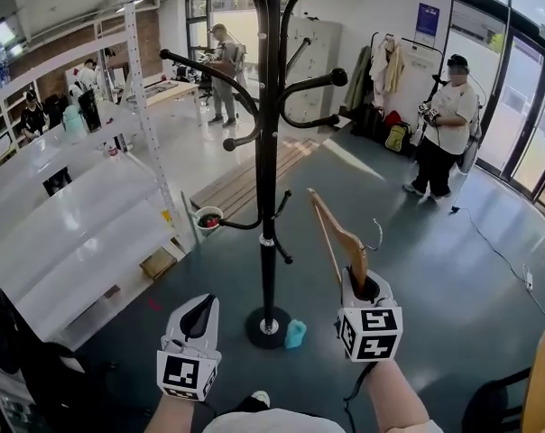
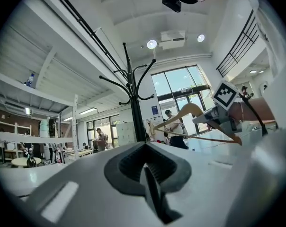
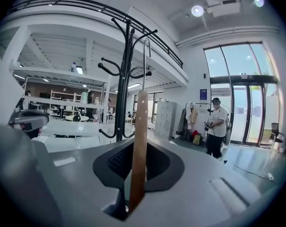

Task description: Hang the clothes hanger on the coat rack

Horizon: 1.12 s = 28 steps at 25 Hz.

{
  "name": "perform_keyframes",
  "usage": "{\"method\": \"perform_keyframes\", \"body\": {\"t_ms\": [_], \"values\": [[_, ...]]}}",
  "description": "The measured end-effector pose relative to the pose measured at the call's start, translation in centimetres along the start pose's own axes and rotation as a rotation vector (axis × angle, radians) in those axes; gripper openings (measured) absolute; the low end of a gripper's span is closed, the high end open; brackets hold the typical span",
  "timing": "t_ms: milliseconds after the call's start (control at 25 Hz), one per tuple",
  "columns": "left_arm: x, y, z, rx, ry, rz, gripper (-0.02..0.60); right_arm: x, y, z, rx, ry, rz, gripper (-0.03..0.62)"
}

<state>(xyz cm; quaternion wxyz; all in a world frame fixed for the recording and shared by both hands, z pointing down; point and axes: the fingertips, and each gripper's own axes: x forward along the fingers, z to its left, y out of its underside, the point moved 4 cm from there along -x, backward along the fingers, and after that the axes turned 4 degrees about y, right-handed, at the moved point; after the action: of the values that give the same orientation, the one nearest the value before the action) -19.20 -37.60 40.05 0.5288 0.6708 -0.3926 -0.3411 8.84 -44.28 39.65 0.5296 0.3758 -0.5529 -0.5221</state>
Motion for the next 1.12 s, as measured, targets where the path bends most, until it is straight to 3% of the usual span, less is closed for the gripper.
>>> {"method": "perform_keyframes", "body": {"t_ms": [160, 360, 640, 880, 1120], "values": [[1.8, 0.7, 3.3, 0.042, 0.036, -0.001, 0.000, 3.6, -4.0, 1.6, -0.042, 0.042, -0.023, 0.060], [3.9, 0.7, 5.1, 0.014, 0.072, -0.044, 0.000, 7.7, -7.8, 2.7, -0.102, 0.081, -0.021, 0.060], [4.5, 2.0, 6.5, 0.024, 0.085, -0.034, 0.000, 13.2, -11.4, 3.4, -0.169, 0.137, 0.010, 0.060], [4.7, 2.6, 6.9, 0.058, 0.063, -0.005, 0.000, 16.5, -12.9, 4.5, -0.215, 0.104, 0.039, 0.061], [5.3, 3.0, 6.9, 0.046, 0.053, 0.012, 0.000, 19.7, -12.1, 5.0, -0.179, 0.044, 0.102, 0.061]]}}
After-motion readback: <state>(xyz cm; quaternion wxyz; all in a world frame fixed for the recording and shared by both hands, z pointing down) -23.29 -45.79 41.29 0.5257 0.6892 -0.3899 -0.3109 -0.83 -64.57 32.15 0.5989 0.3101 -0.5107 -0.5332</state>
